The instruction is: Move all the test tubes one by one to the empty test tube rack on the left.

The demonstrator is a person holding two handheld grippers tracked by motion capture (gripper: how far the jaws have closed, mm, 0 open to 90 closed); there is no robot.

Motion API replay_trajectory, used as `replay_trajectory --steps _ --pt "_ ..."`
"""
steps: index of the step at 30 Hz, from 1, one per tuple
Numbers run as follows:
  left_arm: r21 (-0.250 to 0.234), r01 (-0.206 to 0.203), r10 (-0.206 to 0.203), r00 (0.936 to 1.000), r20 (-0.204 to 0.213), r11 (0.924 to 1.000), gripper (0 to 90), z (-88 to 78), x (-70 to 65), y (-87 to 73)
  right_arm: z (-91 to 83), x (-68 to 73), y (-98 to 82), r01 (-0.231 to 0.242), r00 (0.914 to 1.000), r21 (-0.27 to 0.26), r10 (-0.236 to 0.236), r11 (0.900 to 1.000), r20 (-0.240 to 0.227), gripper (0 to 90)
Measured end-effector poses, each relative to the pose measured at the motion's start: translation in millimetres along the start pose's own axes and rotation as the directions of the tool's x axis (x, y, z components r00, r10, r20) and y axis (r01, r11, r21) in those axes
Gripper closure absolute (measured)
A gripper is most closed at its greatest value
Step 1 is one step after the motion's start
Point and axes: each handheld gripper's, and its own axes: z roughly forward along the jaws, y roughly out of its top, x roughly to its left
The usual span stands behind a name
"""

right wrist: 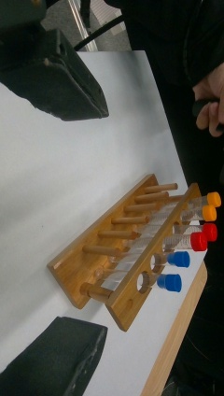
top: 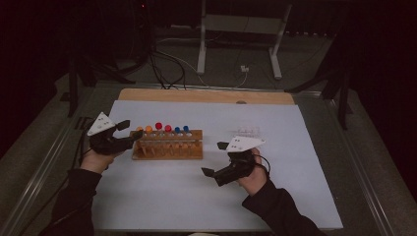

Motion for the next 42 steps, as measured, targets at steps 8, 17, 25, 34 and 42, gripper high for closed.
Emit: replay_trajectory --steps 8,17,25,34,42 --pt "0.019 -0.011 0.009 0.9900 0.141 0.9998 14.4 -10.0 -24.0 -3.6 0.9 -0.3 -0.8 -0.001 1.0000 0.001 0.001 1.000 0.001 0.0" --pt "0.031 -0.028 0.018 0.9580 0.286 0.9991 0.6 -14.3 -48.5 -17.0 1.1 -0.5 -1.4 0.001 1.0000 -0.001 -0.001 1.000 0.003 0.0" --pt "0.079 -0.057 0.026 0.9376 0.347 0.9952 0.5 -7.1 -67.9 -35.9 1.7 -0.6 -2.1 -0.002 1.0000 0.002 0.002 1.000 0.001 0.0" --pt "0.104 -0.070 0.027 0.9304 0.366 0.9921 0.5 0.3 -81.4 -58.4 2.8 -1.2 -3.1 -0.002 1.0000 0.008 0.002 1.000 -0.002 0.0" --pt "0.104 -0.136 0.090 0.9283 0.361 0.9853 0.5 9.6 -88.7 -79.2 2.6 -1.4 -3.4 -0.002 1.0000 0.007 0.002 1.000 0.000 0.0"
